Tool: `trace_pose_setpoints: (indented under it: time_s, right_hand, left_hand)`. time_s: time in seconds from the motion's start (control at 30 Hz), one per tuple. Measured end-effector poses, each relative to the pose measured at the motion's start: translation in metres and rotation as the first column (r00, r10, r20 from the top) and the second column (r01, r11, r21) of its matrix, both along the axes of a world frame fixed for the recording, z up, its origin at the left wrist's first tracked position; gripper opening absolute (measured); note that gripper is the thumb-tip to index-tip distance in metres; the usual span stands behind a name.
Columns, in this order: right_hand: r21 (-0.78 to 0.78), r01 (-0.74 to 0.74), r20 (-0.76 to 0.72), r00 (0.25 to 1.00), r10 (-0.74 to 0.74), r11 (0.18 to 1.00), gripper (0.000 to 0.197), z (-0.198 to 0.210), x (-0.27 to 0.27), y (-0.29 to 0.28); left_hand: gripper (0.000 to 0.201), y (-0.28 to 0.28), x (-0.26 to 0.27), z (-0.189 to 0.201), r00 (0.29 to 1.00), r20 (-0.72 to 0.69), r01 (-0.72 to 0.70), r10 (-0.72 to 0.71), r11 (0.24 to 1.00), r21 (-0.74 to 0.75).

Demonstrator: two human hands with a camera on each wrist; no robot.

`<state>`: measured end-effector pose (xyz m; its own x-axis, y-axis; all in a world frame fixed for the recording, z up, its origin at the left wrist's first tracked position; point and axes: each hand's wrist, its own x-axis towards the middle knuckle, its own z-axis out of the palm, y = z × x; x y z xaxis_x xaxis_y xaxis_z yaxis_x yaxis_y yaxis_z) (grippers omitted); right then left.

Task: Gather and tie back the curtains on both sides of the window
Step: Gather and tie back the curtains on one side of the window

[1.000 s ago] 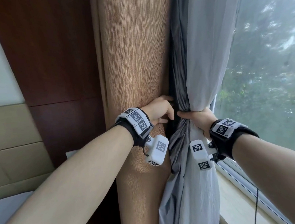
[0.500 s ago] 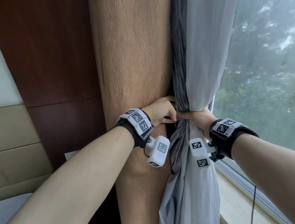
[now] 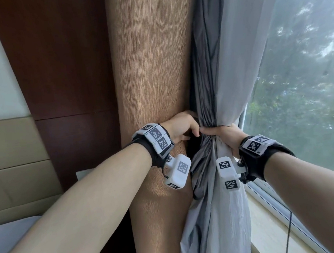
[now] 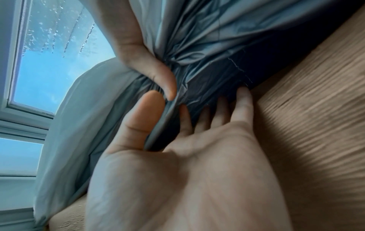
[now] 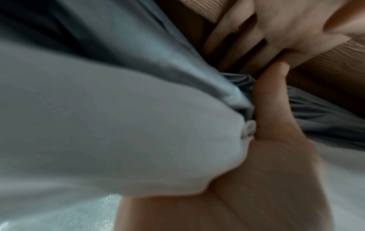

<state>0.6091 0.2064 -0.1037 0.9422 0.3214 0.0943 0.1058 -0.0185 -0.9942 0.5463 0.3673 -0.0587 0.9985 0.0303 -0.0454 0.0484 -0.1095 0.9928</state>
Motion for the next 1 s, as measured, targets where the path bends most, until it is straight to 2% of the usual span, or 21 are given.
trace_pose_setpoints:
  time_s: [0.1, 0.17, 0.27, 0.4, 0.53, 0.6, 0.67, 0.73, 0.93, 1.0]
  right_hand:
    - [-0.012, 0.023, 0.018, 1.000, -0.022, 1.000, 0.038, 0.005, -0.007, 0.002]
    - [-0.001, 0.062, 0.037, 0.997, -0.062, 0.998, 0.033, 0.006, -0.008, 0.003]
    - [-0.005, 0.123, 0.055, 0.991, -0.122, 0.992, 0.038, 0.005, -0.006, 0.004]
    - [-0.054, 0.135, 0.095, 0.987, -0.129, 0.989, 0.042, 0.004, -0.007, 0.006]
    - [-0.062, 0.082, 0.082, 0.994, -0.076, 0.995, 0.053, 0.003, -0.006, 0.004]
    - [-0.082, 0.090, 0.075, 0.994, -0.084, 0.993, 0.057, 0.003, -0.004, 0.006]
    - [-0.067, 0.129, 0.070, 0.990, -0.124, 0.989, 0.046, 0.003, -0.004, 0.006]
    - [-0.044, 0.173, 0.080, 0.982, -0.169, 0.984, 0.036, 0.005, -0.003, 0.005]
    - [-0.043, 0.259, 0.073, 0.964, -0.256, 0.965, 0.043, 0.003, 0.002, 0.006]
    - [-0.069, 0.227, 0.076, 0.972, -0.222, 0.971, 0.043, 0.004, 0.000, 0.007]
  left_hand:
    - [0.080, -0.007, 0.004, -0.002, 1.000, 0.011, 0.022, -0.022, 1.000, -0.004]
    - [0.076, -0.011, 0.001, -0.001, 0.997, 0.009, 0.073, -0.073, 0.997, -0.014]
    - [0.074, -0.012, -0.004, 0.003, 0.996, 0.015, 0.093, -0.092, 0.995, -0.046]
    - [0.084, -0.008, -0.009, 0.007, 0.997, 0.036, 0.075, -0.075, 0.997, -0.015]
    - [0.074, -0.001, -0.015, 0.011, 0.990, 0.029, 0.137, -0.138, 0.990, 0.016]
    - [0.085, 0.001, -0.016, 0.012, 0.989, 0.021, 0.143, -0.144, 0.989, 0.046]
    - [0.088, 0.002, -0.014, 0.012, 0.988, 0.013, 0.151, -0.152, 0.986, 0.073]
    - [0.082, 0.004, -0.011, 0.012, 0.989, 0.011, 0.148, -0.150, 0.983, 0.106]
    - [0.073, 0.002, -0.002, 0.004, 0.998, 0.049, 0.026, -0.027, 0.999, 0.026]
    - [0.080, -0.002, -0.001, 0.003, 0.999, 0.038, -0.003, 0.003, 1.000, 0.019]
